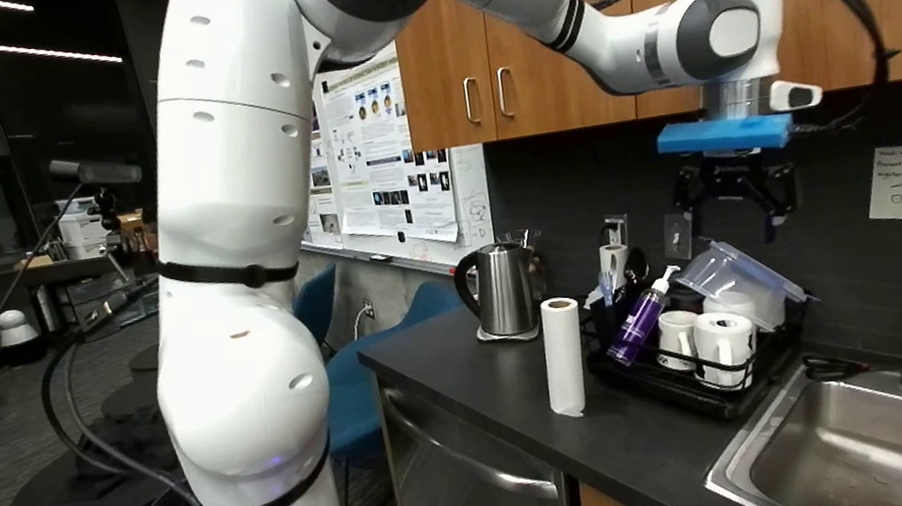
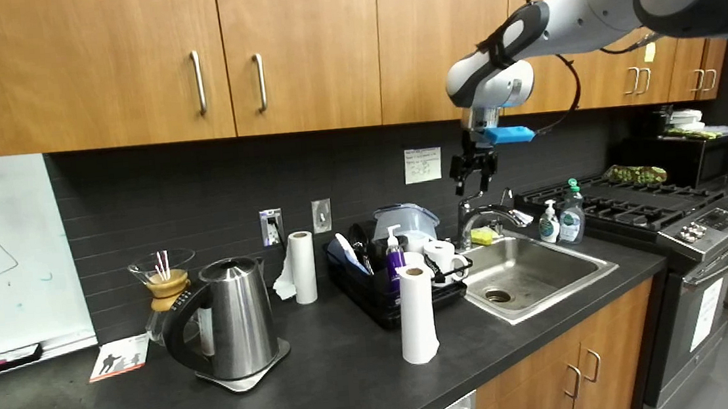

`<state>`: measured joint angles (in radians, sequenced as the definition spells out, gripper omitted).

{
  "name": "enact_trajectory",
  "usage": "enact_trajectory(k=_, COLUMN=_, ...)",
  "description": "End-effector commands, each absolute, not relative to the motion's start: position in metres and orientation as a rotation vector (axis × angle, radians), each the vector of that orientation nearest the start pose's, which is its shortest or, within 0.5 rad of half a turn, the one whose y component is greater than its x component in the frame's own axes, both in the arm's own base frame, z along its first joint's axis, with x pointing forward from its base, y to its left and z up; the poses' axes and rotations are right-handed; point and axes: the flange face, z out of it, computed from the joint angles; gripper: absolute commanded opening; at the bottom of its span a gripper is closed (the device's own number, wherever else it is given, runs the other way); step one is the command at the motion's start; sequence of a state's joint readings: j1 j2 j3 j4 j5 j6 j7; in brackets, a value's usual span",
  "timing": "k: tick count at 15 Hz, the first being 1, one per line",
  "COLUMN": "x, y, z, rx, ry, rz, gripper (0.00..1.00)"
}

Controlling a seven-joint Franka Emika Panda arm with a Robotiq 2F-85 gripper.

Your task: Remove a white mug from the dish drying rack and put it on the countertop

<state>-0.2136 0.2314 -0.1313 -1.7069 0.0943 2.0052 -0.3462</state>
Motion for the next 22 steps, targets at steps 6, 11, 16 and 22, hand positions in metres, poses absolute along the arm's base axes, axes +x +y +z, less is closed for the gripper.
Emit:
enact_trajectory(k=6, x=0.637, y=-0.026, z=0.403, rx=-3.090, ry=-0.042, rz=0.007, gripper=1.00)
enact_trajectory(k=11, x=0.642, y=-0.039, z=0.367, rx=-3.172, ry=0.009, rz=0.060, gripper=1.00)
enact_trajectory(k=16, x=0.644, y=-0.071, z=0.350, rx=-3.244, ry=0.061, rz=0.101, gripper=1.00)
enact_trajectory(k=22, x=0.647, y=-0.082, z=0.337, rx=-3.302, ry=0.082, rz=0.116, gripper=1.00)
